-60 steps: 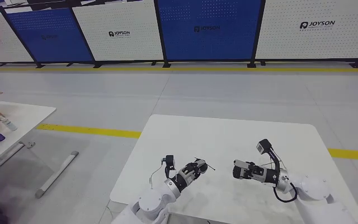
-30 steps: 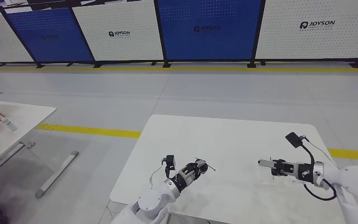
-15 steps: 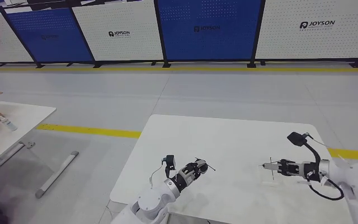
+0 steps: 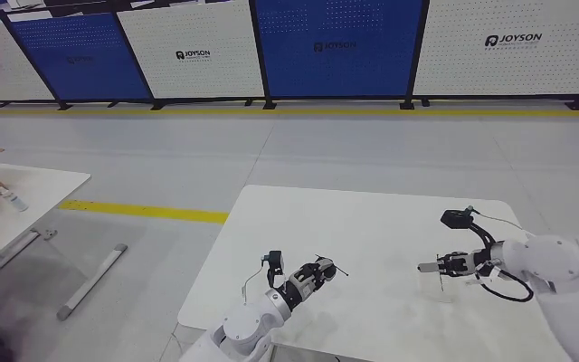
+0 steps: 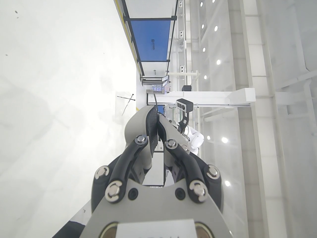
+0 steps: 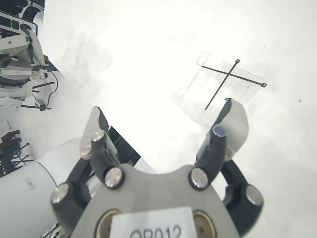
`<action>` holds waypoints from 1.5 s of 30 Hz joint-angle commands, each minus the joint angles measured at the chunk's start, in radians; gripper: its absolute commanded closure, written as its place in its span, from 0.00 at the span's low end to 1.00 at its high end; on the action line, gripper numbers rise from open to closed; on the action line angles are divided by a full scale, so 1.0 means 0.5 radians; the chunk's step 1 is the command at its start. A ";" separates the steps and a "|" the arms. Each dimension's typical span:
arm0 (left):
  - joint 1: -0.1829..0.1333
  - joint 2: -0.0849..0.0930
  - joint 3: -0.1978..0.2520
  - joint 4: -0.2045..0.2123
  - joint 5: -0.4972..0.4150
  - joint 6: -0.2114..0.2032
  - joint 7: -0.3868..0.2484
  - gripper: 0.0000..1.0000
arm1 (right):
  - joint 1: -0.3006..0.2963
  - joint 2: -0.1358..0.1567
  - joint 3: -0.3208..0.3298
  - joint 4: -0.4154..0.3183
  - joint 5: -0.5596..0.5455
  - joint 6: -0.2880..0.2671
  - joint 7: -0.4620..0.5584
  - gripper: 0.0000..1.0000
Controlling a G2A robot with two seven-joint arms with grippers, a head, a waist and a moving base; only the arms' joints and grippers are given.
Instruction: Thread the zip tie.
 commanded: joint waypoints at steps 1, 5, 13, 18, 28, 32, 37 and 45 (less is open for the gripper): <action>0.000 0.000 0.000 0.000 0.000 0.000 0.000 1.00 | 0.000 0.000 0.000 0.000 0.001 0.000 0.000 0.00; 0.000 0.000 0.000 0.000 0.000 0.000 0.000 1.00 | -0.019 -0.004 -0.049 -0.033 0.007 -0.066 -0.014 0.00; 0.000 0.000 0.000 0.000 0.000 0.000 0.000 1.00 | 0.101 -0.019 -0.120 0.039 -0.150 0.281 -0.099 0.00; 0.000 0.000 0.000 0.000 0.000 0.000 0.000 1.00 | 0.102 -0.021 -0.125 0.037 -0.142 0.274 -0.102 0.00; 0.000 0.000 0.000 0.000 0.000 0.000 0.000 1.00 | 0.156 -0.033 -0.198 0.142 -0.175 0.251 -0.066 0.00; 0.000 0.000 0.000 0.000 0.000 0.000 0.000 1.00 | 0.189 -0.040 -0.216 0.172 -0.201 0.259 -0.123 0.00; 0.000 0.000 0.000 0.000 0.000 0.000 0.000 1.00 | 0.189 -0.040 -0.216 0.172 -0.201 0.259 -0.123 0.00; 0.000 0.000 0.000 0.000 0.000 0.000 0.000 1.00 | 0.186 -0.042 -0.256 0.143 -0.280 0.361 -0.106 0.00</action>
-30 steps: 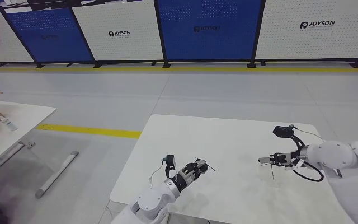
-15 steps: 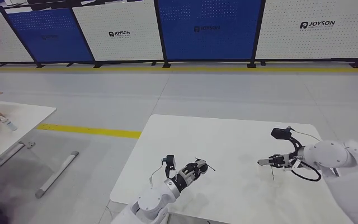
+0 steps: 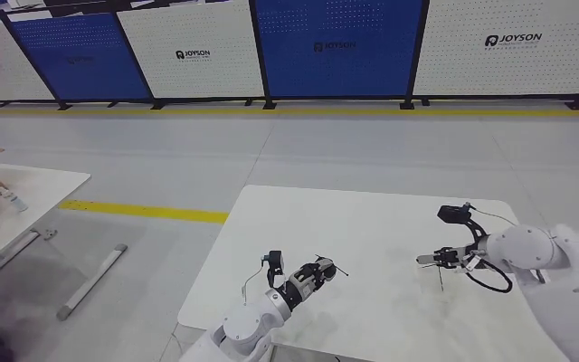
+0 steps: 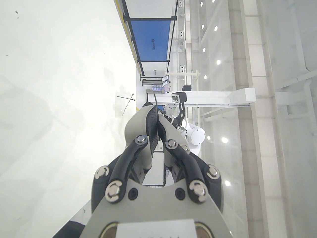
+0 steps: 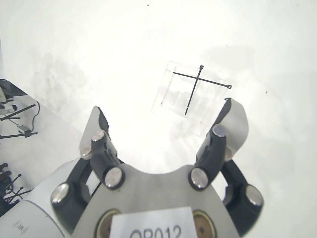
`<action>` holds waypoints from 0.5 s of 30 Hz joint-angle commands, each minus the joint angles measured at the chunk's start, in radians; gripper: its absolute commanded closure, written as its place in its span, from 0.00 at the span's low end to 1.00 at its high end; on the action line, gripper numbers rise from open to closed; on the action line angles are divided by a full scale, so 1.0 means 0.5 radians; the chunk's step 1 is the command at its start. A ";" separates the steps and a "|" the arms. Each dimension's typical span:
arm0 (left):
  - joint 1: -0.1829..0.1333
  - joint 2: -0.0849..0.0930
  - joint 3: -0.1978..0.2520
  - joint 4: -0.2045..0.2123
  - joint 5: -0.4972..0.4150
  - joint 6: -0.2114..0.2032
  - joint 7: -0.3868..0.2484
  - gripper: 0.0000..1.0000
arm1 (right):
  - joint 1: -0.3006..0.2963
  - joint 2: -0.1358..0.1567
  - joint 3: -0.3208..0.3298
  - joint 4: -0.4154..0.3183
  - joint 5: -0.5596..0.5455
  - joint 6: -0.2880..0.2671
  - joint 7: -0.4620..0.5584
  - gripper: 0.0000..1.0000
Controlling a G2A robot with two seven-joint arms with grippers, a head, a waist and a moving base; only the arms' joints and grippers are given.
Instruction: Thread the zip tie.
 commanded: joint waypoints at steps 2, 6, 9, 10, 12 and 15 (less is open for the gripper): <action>0.000 0.000 0.000 0.000 0.000 0.000 0.000 1.00 | 0.016 -0.003 -0.006 0.029 0.015 0.009 0.007 0.15; 0.000 0.000 0.000 0.000 0.000 0.000 0.000 1.00 | 0.039 -0.010 -0.022 0.079 0.017 0.051 0.015 0.55; 0.000 0.000 0.000 0.000 0.000 0.000 0.000 1.00 | 0.063 -0.020 -0.053 0.112 -0.010 0.127 0.019 0.62; 0.000 0.000 0.000 0.000 0.000 0.000 0.000 1.00 | 0.073 -0.024 -0.064 0.130 -0.015 0.149 0.023 0.62; 0.000 0.000 0.000 0.000 0.000 0.000 0.000 1.00 | 0.095 -0.033 -0.090 0.158 -0.026 0.189 0.023 0.65; 0.000 0.000 0.000 0.000 0.000 0.000 0.000 1.00 | 0.129 -0.048 -0.128 0.207 -0.030 0.208 0.030 0.67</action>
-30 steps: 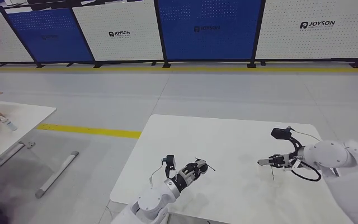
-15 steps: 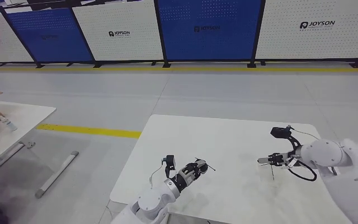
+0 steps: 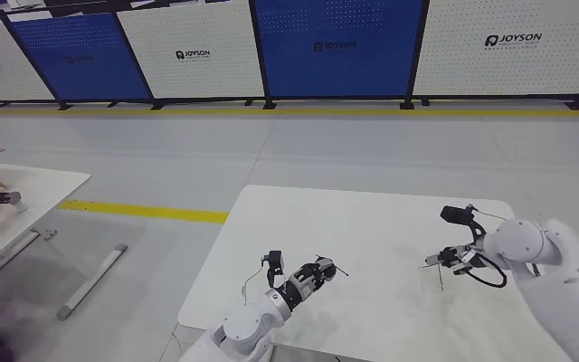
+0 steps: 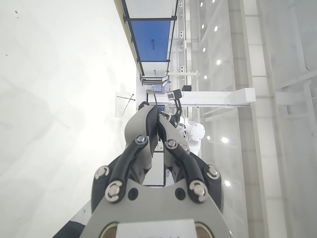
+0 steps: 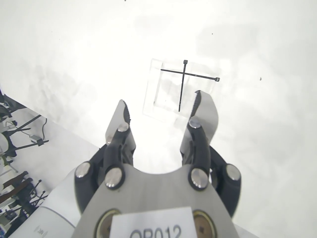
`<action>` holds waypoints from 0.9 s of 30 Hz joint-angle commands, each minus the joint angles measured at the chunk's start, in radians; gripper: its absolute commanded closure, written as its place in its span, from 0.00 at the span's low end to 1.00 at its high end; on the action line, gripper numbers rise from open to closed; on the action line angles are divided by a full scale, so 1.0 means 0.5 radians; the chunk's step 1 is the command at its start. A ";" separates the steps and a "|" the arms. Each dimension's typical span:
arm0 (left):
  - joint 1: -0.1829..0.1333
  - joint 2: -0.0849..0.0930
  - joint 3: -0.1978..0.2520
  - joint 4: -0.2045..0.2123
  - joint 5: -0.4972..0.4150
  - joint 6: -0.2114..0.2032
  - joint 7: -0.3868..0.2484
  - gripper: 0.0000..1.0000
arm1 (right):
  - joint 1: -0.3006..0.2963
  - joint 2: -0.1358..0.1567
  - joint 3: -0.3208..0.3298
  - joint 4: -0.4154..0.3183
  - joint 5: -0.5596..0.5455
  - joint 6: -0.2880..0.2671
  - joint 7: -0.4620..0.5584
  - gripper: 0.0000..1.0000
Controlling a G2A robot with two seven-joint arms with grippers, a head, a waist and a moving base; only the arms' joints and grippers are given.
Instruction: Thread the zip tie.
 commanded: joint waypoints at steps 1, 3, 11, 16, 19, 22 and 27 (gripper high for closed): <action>0.000 0.000 0.000 0.000 0.000 0.000 0.000 1.00 | 0.025 -0.009 -0.027 0.035 -0.014 0.018 0.015 0.67; 0.000 0.000 0.000 0.000 0.000 0.000 0.000 1.00 | 0.050 -0.017 -0.056 0.062 -0.057 0.076 0.026 0.66; 0.000 0.000 0.000 0.000 0.000 0.000 0.000 1.00 | 0.134 -0.064 -0.167 0.186 -0.099 0.142 0.038 0.69; 0.000 0.000 0.000 0.000 0.000 0.000 0.000 1.00 | 0.171 -0.097 -0.233 0.254 -0.120 0.197 0.022 0.67; 0.000 0.000 0.000 0.000 0.000 0.000 0.000 1.00 | 0.195 -0.120 -0.277 0.311 -0.124 0.204 0.019 0.70; 0.000 0.000 0.000 0.000 0.000 0.000 0.000 1.00 | 0.218 -0.143 -0.313 0.370 -0.115 0.191 0.013 0.72; 0.000 0.000 0.000 0.000 0.000 0.000 0.000 1.00 | 0.253 -0.176 -0.359 0.470 -0.104 0.176 -0.001 0.73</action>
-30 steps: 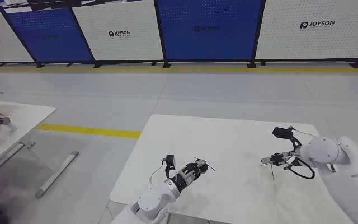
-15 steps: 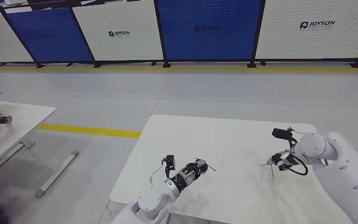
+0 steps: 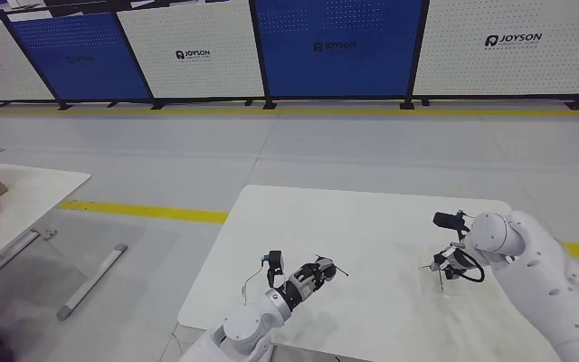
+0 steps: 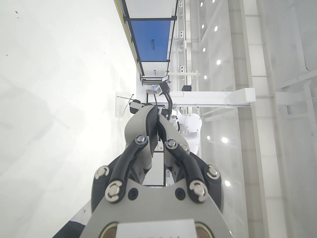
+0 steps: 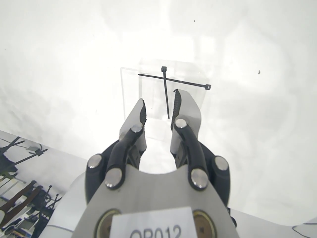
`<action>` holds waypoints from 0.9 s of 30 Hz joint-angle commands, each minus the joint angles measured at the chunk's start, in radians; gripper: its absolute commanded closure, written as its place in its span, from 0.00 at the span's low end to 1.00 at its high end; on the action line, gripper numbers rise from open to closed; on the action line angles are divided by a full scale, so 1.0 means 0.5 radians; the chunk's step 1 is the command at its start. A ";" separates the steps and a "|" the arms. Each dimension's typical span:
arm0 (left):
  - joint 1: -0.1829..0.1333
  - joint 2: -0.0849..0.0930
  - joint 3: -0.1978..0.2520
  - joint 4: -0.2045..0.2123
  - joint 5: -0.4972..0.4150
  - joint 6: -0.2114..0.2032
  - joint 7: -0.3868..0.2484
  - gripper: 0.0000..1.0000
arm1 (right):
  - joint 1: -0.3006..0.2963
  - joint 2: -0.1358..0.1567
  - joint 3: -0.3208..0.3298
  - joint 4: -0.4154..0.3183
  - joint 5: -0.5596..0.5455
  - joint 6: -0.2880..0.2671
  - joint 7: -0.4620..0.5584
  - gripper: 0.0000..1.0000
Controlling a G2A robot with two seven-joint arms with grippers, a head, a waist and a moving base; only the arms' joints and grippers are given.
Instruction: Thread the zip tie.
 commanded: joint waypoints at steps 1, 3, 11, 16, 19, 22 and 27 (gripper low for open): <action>0.000 0.000 0.000 0.000 0.000 0.000 0.000 1.00 | 0.015 -0.013 -0.015 0.045 0.004 -0.003 -0.006 0.73; 0.000 0.000 0.000 0.000 0.000 0.000 0.000 1.00 | 0.028 -0.023 -0.025 0.074 0.005 -0.004 -0.010 0.72; 0.000 0.000 0.000 0.000 0.000 0.000 0.000 1.00 | 0.068 -0.060 -0.065 0.158 0.000 0.002 -0.013 0.71; 0.000 0.000 0.000 0.000 0.000 0.000 0.000 1.00 | 0.092 -0.084 -0.091 0.212 -0.007 0.002 -0.006 0.69; 0.000 0.000 0.000 0.000 0.000 0.000 0.000 1.00 | 0.104 -0.096 -0.100 0.237 -0.010 -0.002 -0.005 0.72; 0.000 0.000 0.000 0.000 0.000 0.000 0.000 1.00 | 0.114 -0.106 -0.106 0.262 -0.010 -0.010 -0.007 0.78; 0.000 0.000 0.000 0.000 0.000 0.000 0.000 1.00 | 0.125 -0.119 -0.112 0.291 -0.015 -0.025 -0.009 0.91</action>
